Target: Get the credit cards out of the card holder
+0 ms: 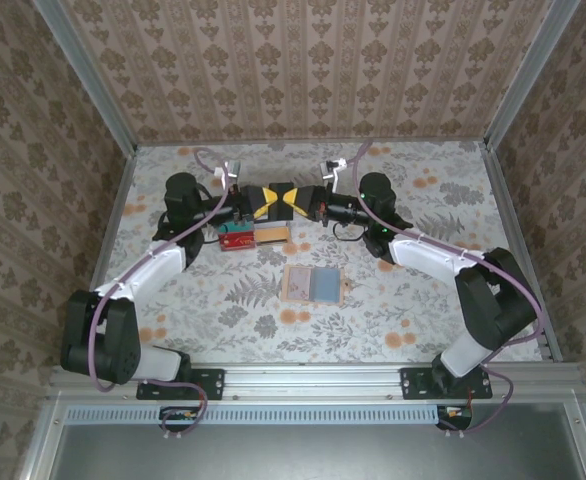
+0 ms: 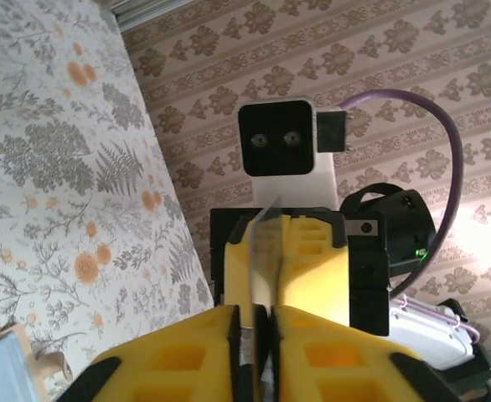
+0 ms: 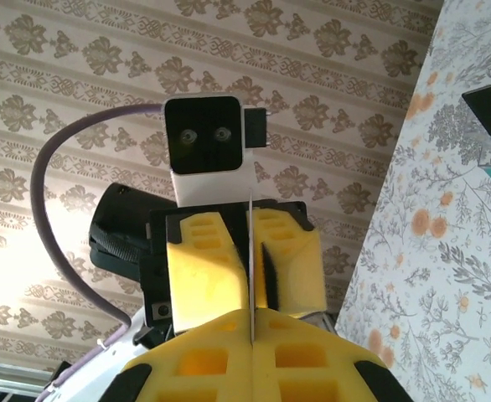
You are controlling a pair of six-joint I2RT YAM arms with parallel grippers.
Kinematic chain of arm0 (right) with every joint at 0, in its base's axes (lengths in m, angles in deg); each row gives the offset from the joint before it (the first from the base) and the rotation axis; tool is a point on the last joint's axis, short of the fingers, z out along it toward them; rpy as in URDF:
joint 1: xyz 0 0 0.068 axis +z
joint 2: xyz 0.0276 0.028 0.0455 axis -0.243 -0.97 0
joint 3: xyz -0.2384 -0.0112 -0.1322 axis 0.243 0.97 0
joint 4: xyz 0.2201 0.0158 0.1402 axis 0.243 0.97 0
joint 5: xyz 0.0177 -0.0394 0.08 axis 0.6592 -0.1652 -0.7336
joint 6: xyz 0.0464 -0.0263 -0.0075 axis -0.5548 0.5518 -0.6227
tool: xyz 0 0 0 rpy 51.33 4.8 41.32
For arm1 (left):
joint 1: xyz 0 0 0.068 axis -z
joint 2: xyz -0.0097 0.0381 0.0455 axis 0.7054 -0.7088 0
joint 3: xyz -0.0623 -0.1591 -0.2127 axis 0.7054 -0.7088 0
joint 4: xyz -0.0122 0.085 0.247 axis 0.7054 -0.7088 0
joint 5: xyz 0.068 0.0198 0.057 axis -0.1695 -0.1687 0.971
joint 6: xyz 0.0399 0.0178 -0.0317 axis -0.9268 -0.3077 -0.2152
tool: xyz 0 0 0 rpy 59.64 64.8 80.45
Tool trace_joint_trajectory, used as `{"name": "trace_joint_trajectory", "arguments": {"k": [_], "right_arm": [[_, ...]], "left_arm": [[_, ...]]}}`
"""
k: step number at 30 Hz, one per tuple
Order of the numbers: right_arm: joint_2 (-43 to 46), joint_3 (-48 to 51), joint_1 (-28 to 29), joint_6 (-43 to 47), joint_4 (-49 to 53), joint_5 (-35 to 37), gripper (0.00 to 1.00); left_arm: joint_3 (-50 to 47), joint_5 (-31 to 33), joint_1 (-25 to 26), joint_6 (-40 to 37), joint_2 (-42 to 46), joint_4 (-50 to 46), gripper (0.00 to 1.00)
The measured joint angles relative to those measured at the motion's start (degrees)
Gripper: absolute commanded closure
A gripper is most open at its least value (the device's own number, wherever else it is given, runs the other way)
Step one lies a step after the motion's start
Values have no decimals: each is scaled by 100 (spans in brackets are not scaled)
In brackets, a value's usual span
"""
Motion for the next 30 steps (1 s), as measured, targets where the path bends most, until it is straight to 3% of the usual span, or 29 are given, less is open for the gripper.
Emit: {"name": "trace_joint_trajectory", "arguments": {"k": [3,6,9,11,14,17,24,30], "right_arm": [[-90,0,-2,-105,-153,22,81],[-111,11,-2,-120,-133,79,53],[-96,85,-37,52,61,181,33],[-46,149,-76,326,472,299,22],[105,162,-127,892,1414,581,15],[306,162,-142,1469,2321,879,10],[487,162,-142,2190,3394,1272,4],[551,203,-142,2444,3762,1414,1]], "left_arm": [[-13,-7,-13,122,-46,223,100],[24,-59,-39,-131,-57,17,100],[424,9,-118,-1161,-55,-1244,100],[1010,323,-214,-2317,-55,-2623,100],[1985,903,-332,-3958,-72,-4260,100],[2618,1447,-428,-5270,-94,-5174,100],[3401,2465,-601,-7785,-590,-6395,100],[3432,2953,-638,-10061,-763,-6756,100]]}}
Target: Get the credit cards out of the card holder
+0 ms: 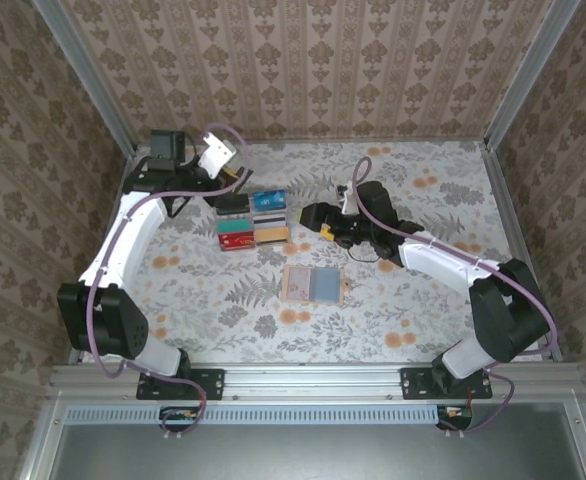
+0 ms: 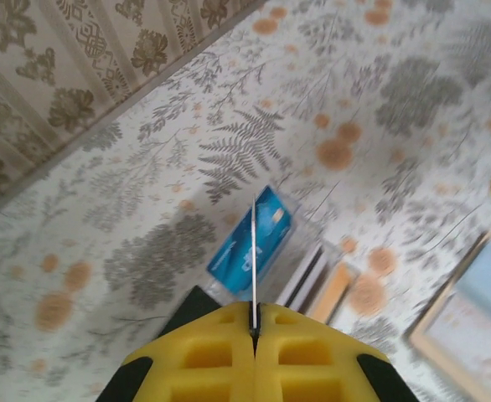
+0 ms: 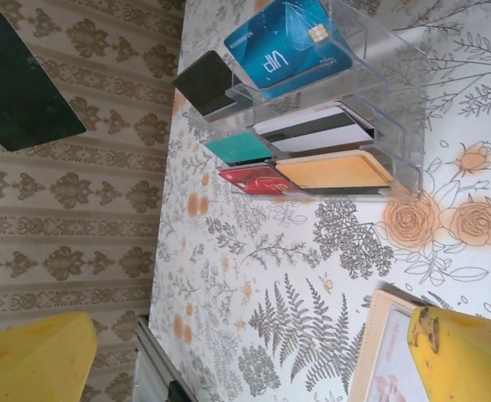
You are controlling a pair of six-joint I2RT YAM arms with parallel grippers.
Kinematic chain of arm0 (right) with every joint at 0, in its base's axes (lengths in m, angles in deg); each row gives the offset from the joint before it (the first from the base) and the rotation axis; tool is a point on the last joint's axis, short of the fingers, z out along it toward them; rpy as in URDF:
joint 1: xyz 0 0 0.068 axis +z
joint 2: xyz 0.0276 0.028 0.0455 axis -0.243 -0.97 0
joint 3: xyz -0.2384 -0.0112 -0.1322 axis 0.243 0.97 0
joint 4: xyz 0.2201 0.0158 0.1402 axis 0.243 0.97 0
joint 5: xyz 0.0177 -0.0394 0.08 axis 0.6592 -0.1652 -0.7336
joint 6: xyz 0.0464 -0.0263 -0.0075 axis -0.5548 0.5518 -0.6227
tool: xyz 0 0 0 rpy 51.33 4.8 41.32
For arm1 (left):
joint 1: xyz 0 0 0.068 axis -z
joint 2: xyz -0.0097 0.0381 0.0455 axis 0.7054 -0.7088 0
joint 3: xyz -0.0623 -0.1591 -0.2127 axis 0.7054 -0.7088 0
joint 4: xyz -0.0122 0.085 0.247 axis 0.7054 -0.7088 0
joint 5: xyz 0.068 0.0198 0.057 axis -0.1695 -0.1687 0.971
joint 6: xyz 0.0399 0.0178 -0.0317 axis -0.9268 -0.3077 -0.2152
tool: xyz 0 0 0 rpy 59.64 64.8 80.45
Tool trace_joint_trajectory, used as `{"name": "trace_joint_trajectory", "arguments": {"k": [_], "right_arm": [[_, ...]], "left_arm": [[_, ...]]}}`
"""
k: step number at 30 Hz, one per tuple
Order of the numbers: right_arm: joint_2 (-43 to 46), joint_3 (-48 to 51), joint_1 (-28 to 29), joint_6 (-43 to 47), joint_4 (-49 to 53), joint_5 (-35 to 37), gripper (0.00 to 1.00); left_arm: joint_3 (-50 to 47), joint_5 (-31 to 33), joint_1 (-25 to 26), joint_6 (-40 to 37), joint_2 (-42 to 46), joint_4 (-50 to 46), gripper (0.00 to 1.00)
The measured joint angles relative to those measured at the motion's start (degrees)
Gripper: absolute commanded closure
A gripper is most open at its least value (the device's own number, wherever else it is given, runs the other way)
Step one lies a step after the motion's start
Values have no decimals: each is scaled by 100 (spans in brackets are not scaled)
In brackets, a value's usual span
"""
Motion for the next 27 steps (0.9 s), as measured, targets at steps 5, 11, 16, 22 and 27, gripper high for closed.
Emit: {"name": "trace_joint_trajectory", "arguments": {"k": [5,11,16,22,27], "right_arm": [[190,295,0,20,96,20,0],[278,450,0,-2,195,22,0],[343,573,0,-70,184,24,0],[544,669,2,-157,155,70,0],[669,706,2,-199,151,149,1]], "left_arm": [[236,280,0,-1451,-339,-531,100],[586,599,0,-2645,-1001,-1340,100],[940,850,0,-3139,-1504,-1696,100],[1467,999,0,-3488,-1971,-1825,100],[1698,1209,0,-3801,-2229,-1825,100]]}}
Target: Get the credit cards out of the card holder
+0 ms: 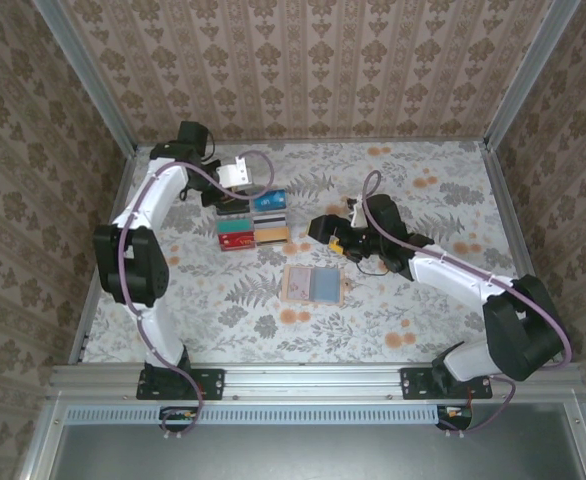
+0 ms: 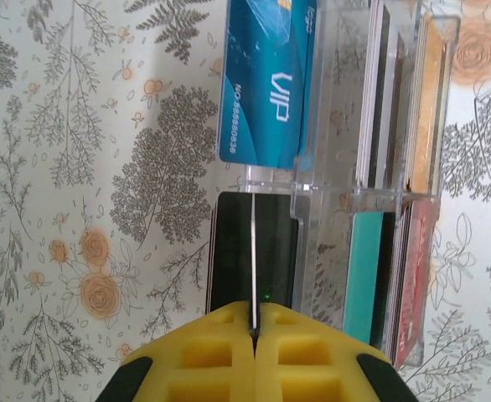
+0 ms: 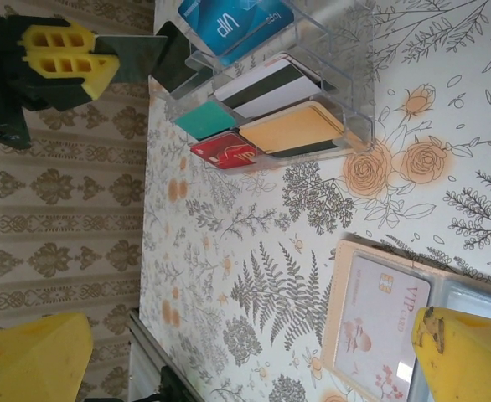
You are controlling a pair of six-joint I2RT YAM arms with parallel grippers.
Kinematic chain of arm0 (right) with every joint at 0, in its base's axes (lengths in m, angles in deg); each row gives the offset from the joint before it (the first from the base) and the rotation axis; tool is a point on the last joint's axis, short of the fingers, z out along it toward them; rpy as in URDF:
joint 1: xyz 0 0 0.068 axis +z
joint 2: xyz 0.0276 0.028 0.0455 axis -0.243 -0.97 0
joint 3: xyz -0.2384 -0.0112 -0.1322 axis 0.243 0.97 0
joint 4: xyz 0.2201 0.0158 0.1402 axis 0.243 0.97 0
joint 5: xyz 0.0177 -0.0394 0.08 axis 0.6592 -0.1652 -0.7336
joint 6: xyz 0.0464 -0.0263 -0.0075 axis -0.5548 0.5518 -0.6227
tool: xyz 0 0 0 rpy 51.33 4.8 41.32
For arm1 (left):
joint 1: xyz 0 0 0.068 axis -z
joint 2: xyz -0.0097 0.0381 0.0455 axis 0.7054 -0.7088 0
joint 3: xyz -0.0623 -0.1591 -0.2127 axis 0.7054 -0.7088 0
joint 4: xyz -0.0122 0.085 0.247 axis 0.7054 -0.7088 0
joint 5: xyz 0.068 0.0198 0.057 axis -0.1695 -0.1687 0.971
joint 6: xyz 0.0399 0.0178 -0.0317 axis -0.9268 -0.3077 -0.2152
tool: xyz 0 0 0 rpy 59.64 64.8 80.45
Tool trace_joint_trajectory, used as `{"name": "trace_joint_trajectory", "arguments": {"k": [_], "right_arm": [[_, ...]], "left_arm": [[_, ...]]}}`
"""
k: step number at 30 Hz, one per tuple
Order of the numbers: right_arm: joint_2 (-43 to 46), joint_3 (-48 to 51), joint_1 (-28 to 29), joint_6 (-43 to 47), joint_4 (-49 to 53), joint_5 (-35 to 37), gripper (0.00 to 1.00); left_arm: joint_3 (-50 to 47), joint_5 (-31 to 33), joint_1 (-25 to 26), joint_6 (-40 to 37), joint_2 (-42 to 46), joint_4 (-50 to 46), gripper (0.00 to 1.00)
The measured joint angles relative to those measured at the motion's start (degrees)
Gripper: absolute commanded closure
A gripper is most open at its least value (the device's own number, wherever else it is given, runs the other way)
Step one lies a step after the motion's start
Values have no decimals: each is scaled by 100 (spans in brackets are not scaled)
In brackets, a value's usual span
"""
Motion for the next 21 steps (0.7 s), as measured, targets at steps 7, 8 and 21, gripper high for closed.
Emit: {"name": "trace_joint_trajectory", "arguments": {"k": [7,8,21], "right_arm": [[175,44,4,-15,-7,44,0],[175,52,4,-22,-11,44,0],[175,125,4,-48,-26,85,0]], "left_arm": [[393,168,4,-361,-365,-280,100],[442,186,7,-393,-398,-339,100],[745,197,76,-442,-693,-732,95]]}}
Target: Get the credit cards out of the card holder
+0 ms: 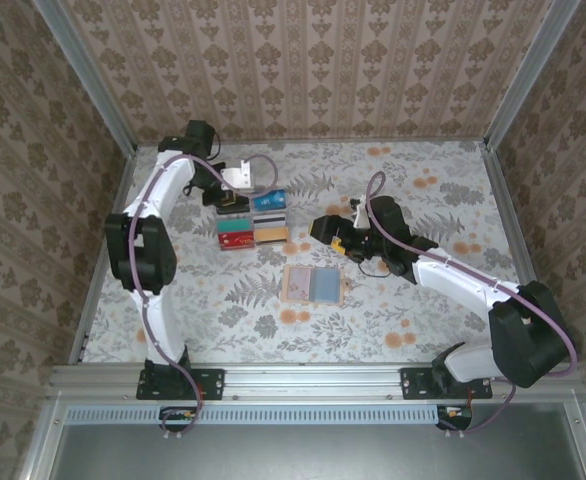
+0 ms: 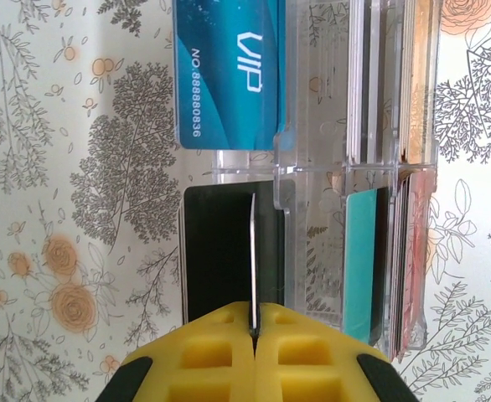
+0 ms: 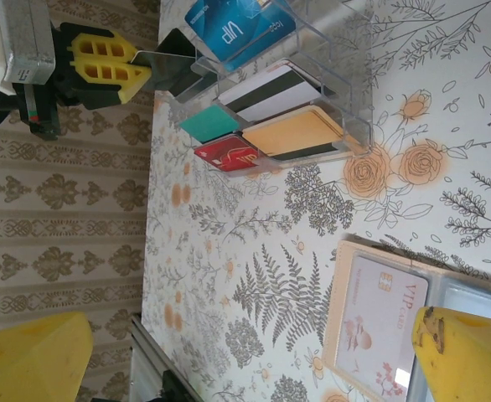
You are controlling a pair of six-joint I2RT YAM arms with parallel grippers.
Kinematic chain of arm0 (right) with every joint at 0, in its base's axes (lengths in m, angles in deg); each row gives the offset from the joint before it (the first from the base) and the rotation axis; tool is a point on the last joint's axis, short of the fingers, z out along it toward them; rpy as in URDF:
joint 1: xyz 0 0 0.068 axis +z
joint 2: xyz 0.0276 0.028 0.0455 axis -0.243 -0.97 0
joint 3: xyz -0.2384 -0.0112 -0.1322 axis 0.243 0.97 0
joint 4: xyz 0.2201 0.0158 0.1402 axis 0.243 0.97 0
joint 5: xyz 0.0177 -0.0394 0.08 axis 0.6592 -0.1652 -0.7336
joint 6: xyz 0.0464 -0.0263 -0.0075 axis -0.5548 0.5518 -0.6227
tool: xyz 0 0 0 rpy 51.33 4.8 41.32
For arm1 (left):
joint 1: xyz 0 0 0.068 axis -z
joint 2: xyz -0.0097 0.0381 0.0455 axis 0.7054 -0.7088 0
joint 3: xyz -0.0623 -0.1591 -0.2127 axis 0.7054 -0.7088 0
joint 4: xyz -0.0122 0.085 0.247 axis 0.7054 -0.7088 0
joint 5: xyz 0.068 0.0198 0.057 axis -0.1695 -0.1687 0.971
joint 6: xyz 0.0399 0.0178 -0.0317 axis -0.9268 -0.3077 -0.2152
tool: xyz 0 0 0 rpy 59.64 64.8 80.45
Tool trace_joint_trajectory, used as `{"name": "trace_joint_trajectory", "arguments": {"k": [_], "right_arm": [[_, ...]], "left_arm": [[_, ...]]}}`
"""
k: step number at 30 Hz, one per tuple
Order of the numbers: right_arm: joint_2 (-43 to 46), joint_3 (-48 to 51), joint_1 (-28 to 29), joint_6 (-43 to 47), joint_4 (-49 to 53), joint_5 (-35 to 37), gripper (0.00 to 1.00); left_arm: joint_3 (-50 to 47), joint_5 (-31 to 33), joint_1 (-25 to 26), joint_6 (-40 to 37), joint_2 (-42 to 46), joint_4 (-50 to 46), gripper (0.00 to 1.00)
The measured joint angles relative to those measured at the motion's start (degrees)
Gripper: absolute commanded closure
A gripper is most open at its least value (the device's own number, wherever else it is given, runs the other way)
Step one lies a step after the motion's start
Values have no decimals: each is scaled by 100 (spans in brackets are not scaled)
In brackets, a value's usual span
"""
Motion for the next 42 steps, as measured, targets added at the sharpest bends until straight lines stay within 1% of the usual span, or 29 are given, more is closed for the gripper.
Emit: {"name": "trace_joint_trajectory", "arguments": {"k": [3,4,6,9,17,22,25,27,29,32,35,38,42], "right_arm": [[0,42,0,-24,2,0,0],[0,46,0,-44,2,0,0],[0,55,0,-63,-2,0,0],[0,57,0,-81,-4,0,0],[0,59,48,-52,11,28,1],[-9,-22,273,236,439,297,2],[-136,-297,520,511,874,621,2],[-295,-501,697,684,1113,883,3],[-490,-702,911,863,1410,1202,5],[-841,-990,1250,1093,1829,1679,7],[-1290,-1303,1596,1257,2188,2127,10],[-1746,-1556,1886,1351,2479,2503,13],[-2072,-1644,2063,1401,2699,2726,19]], "left_arm": [[11,0,50,2,-50,-35,89],[11,0,59,0,-59,-37,83],[11,0,87,-13,-72,-37,76],[11,9,103,15,-74,-31,68],[13,-50,85,28,-4,17,58],[-37,-400,-17,190,452,293,51],[-402,-588,-85,479,1010,761,40],[-841,-629,-111,809,1462,1222,33],[-1353,-636,-109,1322,1919,1759,26],[-1965,-643,-103,2326,2396,2518,21],[-2428,-699,-72,3475,2697,3187,18],[-2820,-708,66,4548,2879,3729,18],[-3167,-538,295,5858,2981,4011,18]]}}
